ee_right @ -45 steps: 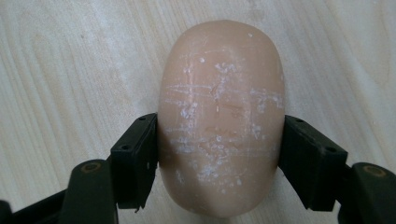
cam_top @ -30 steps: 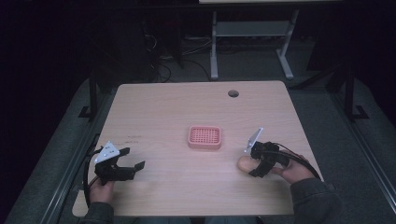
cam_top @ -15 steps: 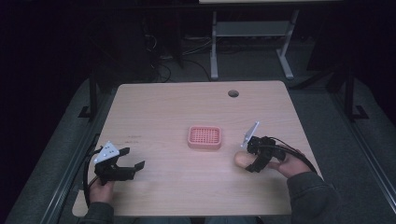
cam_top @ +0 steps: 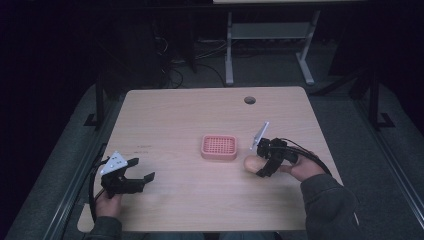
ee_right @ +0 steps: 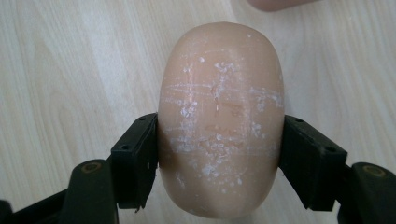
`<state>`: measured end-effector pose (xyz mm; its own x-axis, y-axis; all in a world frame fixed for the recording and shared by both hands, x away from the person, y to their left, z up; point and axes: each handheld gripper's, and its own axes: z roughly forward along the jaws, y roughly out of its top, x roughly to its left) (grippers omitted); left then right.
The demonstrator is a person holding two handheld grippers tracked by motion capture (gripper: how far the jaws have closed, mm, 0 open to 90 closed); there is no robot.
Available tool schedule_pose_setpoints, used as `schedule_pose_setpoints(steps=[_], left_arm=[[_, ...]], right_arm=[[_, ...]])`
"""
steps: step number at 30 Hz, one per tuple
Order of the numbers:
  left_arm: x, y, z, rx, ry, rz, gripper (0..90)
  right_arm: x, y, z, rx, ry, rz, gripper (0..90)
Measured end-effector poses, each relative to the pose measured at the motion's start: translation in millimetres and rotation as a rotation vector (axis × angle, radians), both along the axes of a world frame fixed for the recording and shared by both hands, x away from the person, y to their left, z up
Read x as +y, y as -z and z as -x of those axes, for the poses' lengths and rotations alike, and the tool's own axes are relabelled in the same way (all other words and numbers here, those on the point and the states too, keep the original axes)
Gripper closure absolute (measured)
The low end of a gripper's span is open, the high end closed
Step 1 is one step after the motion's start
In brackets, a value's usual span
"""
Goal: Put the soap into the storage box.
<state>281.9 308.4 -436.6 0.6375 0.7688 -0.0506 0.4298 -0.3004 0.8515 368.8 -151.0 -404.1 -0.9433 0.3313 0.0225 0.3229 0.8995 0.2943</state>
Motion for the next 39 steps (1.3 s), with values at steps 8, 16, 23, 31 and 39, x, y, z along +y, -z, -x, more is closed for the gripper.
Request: schedule_pose_setpoints(steps=[8, 16, 23, 31, 39], left_arm=[[0.5, -0.1, -0.1, -0.001, 0.000, 0.000, 14.3], [0.8, -0.2, 0.1, 0.000, -0.004, 0.007, 14.3], [0.7, 0.2, -0.4, -0.002, -0.004, 0.011, 14.3], [0.8, 0.0, -0.3, -0.002, -0.006, 0.014, 14.3], [1.1, -0.2, -0.3, -0.001, -0.006, 0.014, 14.2]], right_arm=[[9.1, -4.9, -12.3, 0.015, -0.010, -0.005, 32.0], [19.8, -5.6, -24.6, 0.030, -0.029, 0.011, 32.0], [25.8, -9.2, -32.7, 0.034, -0.034, -0.010, 31.9], [35.1, -9.6, -39.9, 0.038, -0.052, 0.010, 32.0], [37.6, -8.1, -46.2, 0.044, -0.049, -0.001, 32.0]])
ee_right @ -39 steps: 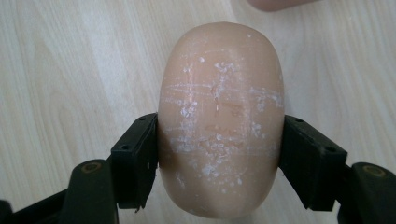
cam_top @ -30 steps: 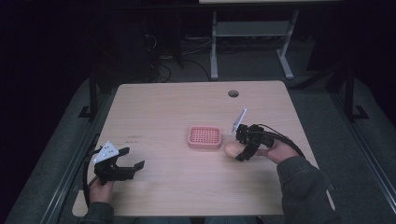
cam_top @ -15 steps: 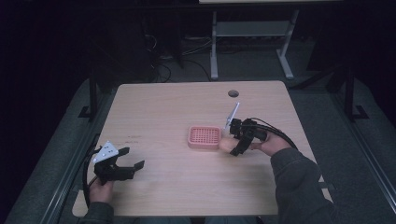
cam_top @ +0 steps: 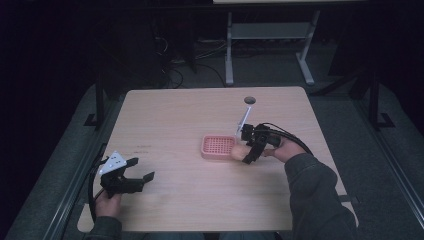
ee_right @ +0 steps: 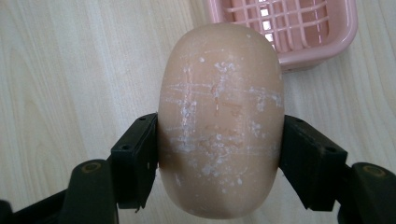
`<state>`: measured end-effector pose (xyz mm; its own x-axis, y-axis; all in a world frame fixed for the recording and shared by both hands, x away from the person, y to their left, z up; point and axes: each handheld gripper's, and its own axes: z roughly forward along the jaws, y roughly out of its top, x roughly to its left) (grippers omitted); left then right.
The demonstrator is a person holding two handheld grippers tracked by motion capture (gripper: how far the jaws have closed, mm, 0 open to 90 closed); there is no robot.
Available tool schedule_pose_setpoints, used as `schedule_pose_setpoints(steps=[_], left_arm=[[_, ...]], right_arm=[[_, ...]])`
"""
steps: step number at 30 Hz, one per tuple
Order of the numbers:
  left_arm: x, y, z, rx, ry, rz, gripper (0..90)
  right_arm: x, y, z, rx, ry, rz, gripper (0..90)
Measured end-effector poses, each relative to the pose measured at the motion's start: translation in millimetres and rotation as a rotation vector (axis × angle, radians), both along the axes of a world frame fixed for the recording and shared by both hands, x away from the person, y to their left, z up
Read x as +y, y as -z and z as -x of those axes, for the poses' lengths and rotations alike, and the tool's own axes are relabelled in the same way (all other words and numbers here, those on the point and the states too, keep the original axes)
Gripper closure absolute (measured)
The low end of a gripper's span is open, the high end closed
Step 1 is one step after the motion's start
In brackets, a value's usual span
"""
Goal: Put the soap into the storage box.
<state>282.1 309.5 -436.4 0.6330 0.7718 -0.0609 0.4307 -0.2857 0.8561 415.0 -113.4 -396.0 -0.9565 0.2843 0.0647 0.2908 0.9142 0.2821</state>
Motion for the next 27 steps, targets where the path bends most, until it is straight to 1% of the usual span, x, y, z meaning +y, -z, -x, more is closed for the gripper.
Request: schedule_pose_setpoints(steps=[6, 8, 9, 13, 15, 16, 18, 21, 22, 25, 27], left_arm=[[-0.1, 0.1, 0.0, -0.001, 0.000, 0.001, 14.2], [-0.1, 0.1, 0.0, -0.001, 0.000, 0.001, 14.2], [-0.1, 0.1, 0.0, -0.001, -0.001, 0.001, 14.2], [-0.1, -0.1, 0.0, -0.002, 0.000, 0.001, 14.3], [0.0, -0.1, 0.0, -0.001, 0.001, 0.001, 14.3], [0.0, -0.2, 0.0, 0.000, 0.002, 0.001, 14.3], [-0.2, -0.2, 0.0, -0.001, 0.002, 0.000, 14.3], [0.1, -0.4, 0.0, 0.000, 0.002, 0.000, 14.3], [0.3, -0.5, -0.1, 0.001, 0.002, -0.003, 14.2], [0.3, -0.5, -0.1, 0.000, 0.003, -0.002, 14.3], [0.3, -0.6, -0.1, 0.000, 0.003, -0.003, 14.2]], right_arm=[[-0.6, 0.5, -3.4, 0.005, 0.004, -0.010, 31.9], [-0.2, 0.5, -5.2, 0.006, 0.005, -0.005, 32.0], [0.7, -0.1, -5.7, 0.003, 0.005, 0.003, 31.9], [4.6, -4.3, -9.7, 0.002, -0.002, 0.010, 31.9], [6.9, -6.3, -11.3, -0.003, -0.002, 0.004, 31.9], [7.9, -7.3, -12.7, 0.003, -0.002, 0.004, 32.0], [10.7, -8.7, -14.6, -0.008, -0.010, 0.012, 32.0], [14.5, -11.4, -17.2, -0.006, -0.017, 0.014, 31.9], [15.5, -11.8, -18.2, -0.009, -0.019, 0.013, 32.0], [16.6, -13.2, -21.4, 0.001, -0.014, -0.001, 32.0], [18.3, -13.4, -23.1, -0.004, -0.014, 0.011, 31.9]])
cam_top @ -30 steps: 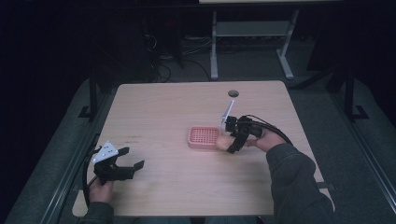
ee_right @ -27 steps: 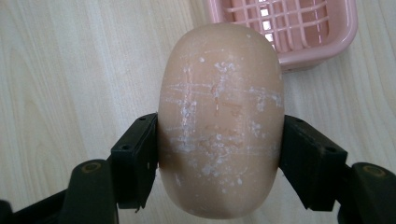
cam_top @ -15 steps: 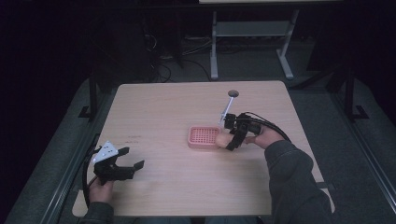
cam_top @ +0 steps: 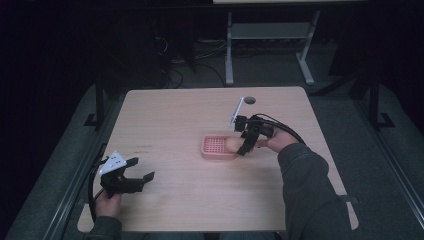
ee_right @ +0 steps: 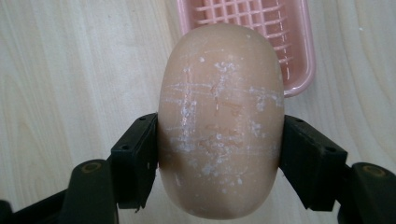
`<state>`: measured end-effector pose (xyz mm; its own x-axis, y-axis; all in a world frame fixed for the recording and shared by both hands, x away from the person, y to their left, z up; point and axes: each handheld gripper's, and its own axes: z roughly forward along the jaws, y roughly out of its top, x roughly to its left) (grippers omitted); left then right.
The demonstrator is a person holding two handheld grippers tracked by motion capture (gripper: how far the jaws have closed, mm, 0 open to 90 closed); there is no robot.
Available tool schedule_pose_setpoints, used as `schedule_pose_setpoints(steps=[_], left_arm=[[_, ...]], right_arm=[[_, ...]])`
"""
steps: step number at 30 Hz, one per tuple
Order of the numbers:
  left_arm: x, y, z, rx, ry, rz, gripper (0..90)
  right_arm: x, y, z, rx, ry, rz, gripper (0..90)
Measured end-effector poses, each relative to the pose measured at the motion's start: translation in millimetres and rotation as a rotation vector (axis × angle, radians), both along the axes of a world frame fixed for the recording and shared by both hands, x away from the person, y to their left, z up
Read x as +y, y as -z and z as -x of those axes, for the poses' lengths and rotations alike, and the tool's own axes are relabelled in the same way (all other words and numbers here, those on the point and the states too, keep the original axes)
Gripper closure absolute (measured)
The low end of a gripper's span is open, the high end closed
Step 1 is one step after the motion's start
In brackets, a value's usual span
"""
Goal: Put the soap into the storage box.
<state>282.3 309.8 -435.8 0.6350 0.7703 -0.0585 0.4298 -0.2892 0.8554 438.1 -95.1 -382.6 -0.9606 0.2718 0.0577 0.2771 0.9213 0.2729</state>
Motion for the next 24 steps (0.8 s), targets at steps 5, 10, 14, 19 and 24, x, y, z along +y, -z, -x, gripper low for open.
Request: schedule_pose_setpoints(steps=[5, 10, 14, 19, 24], left_arm=[[0.2, -0.2, -0.1, 0.000, 0.000, 0.001, 14.2], [0.3, 0.0, -0.2, -0.002, 0.000, 0.003, 14.3], [-0.1, -0.1, -0.2, 0.000, 0.001, 0.004, 14.3], [0.2, -0.1, -0.5, -0.002, 0.001, 0.003, 14.3], [0.1, -0.3, -0.4, -0.002, 0.000, 0.005, 14.3]], right_arm=[[5.0, -3.3, -4.4, -0.004, -0.012, 0.006, 32.0], [8.2, -5.8, -7.6, 0.000, -0.010, -0.017, 32.0], [13.3, -6.2, -11.0, -0.002, -0.022, 0.005, 32.0], [18.8, -9.2, -14.9, -0.007, -0.030, -0.008, 32.0], [22.8, -7.6, -17.3, -0.005, -0.035, 0.006, 31.9]])
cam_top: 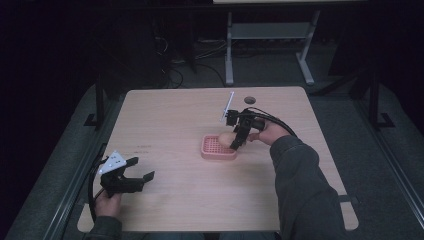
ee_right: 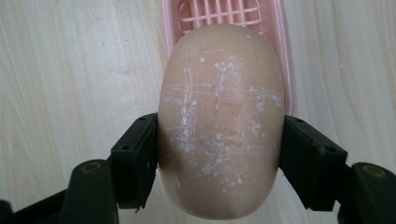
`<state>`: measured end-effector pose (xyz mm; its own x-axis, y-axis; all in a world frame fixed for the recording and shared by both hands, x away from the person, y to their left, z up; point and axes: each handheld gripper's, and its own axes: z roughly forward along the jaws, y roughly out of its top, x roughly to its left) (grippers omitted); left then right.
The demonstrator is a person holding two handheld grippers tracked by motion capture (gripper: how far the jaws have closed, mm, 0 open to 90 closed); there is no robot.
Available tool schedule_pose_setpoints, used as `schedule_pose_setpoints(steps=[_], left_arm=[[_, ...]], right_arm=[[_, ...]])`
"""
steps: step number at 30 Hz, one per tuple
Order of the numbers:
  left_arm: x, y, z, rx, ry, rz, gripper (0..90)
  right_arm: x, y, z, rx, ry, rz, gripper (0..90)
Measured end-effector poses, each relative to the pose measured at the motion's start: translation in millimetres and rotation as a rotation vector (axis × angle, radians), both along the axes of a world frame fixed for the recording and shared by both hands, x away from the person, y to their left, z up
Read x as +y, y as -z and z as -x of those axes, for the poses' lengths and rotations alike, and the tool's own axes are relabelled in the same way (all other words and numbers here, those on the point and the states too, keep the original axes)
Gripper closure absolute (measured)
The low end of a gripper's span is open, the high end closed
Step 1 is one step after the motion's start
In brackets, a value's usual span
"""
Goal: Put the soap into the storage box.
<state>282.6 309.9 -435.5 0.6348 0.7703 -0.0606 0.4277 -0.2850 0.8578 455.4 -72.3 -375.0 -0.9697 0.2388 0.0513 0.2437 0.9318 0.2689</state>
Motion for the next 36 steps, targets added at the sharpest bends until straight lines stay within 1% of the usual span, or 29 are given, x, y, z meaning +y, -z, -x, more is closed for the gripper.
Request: schedule_pose_setpoints(steps=[8, 11, 12, 13, 19, 29, 36], left_arm=[[-1.0, 0.2, -0.1, 0.000, 0.001, 0.004, 14.3], [-0.9, 0.2, -0.2, 0.001, -0.002, 0.006, 14.3], [-0.3, 0.0, -0.2, 0.001, 0.002, -0.002, 14.3], [-0.5, 0.1, -0.3, 0.001, 0.002, 0.000, 14.3], [-0.8, 0.3, -0.4, 0.003, 0.002, 0.000, 14.3], [-0.8, 0.3, -0.5, 0.003, 0.003, 0.003, 14.2], [-0.5, 0.3, -0.7, 0.004, 0.004, 0.001, 14.3]], right_arm=[[10.2, -2.8, -5.2, 0.002, -0.020, 0.005, 32.0], [12.4, -3.5, -6.9, 0.000, -0.022, -0.011, 32.0], [12.9, -3.4, -7.4, 0.000, -0.020, -0.015, 31.9], [13.4, -3.0, -7.8, -0.002, -0.021, -0.015, 32.0], [16.5, 2.3, -11.1, 0.001, -0.020, -0.006, 32.0], [23.1, 9.4, -16.8, 0.014, -0.018, -0.012, 31.9], [29.0, 15.1, -19.2, 0.025, -0.023, -0.008, 31.9]])
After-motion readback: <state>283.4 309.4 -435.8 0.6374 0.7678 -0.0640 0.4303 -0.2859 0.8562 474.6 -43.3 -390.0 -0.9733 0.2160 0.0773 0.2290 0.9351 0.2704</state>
